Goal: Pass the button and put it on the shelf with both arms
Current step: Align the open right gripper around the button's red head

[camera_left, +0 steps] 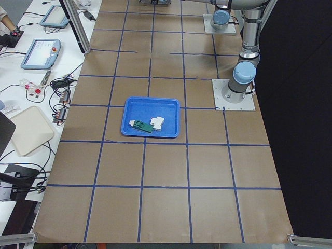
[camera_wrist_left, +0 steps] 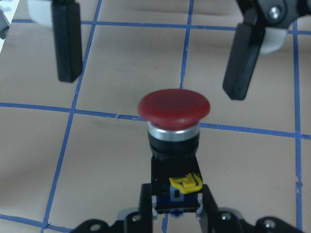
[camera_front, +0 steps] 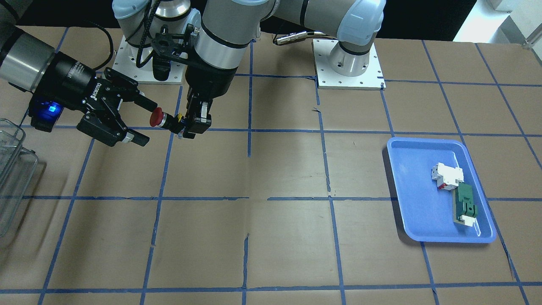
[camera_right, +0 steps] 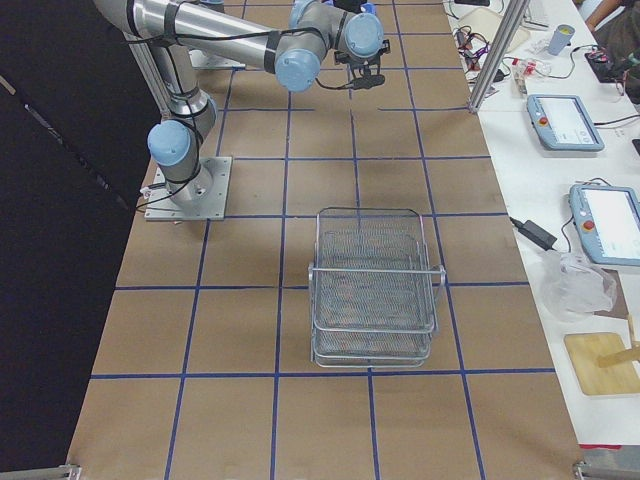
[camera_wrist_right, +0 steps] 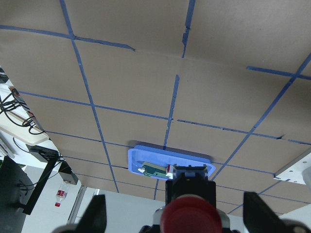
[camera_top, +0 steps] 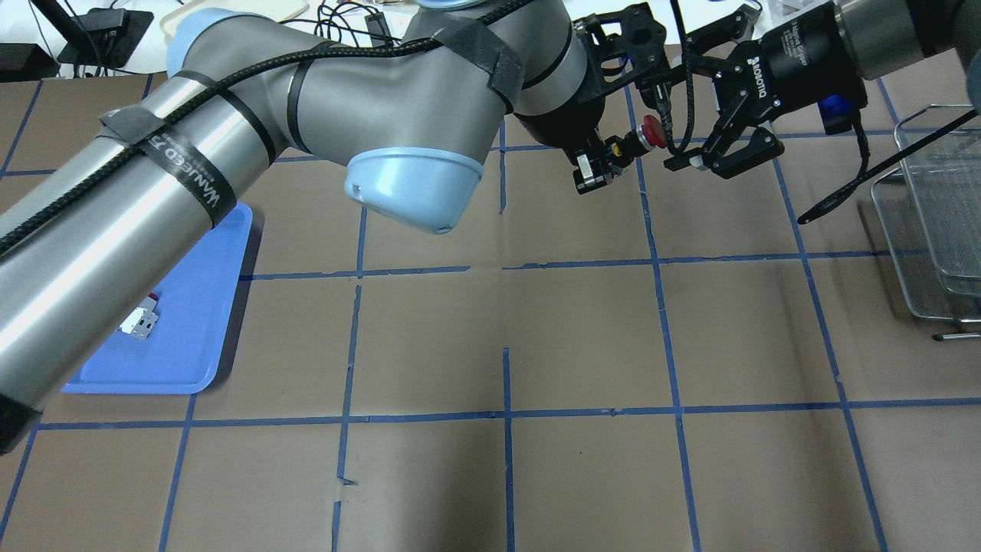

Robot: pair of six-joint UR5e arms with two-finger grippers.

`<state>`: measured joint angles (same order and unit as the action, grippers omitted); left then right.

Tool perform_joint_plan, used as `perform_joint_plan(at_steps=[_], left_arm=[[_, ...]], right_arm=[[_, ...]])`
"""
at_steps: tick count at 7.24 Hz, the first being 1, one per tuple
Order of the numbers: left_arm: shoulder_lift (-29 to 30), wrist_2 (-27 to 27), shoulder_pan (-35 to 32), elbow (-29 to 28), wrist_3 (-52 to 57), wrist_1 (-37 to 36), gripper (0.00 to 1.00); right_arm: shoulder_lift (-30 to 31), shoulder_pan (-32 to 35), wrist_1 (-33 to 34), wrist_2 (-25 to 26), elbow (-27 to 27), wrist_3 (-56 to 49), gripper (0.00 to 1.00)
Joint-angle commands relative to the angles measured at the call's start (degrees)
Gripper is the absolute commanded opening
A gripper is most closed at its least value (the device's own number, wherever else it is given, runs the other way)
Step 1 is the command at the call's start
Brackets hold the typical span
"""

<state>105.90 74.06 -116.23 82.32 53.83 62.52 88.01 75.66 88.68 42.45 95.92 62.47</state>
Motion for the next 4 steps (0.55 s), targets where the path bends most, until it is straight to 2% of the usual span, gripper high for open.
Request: perform_joint_plan(at_steps=[1,4], left_arm=[[-0.2,0.0,-0.1,0.0,0.0,0.5,0.0],[-0.3,0.1,-0.1,-0.1,-0.1,0.5,0.0]], right_arm=[[-0.1,1.2,-0.1,0.0,0.1,0.1,1.0],[-0.1,1.2,-0.8,-0.1,0.1,0.1,1.0]])
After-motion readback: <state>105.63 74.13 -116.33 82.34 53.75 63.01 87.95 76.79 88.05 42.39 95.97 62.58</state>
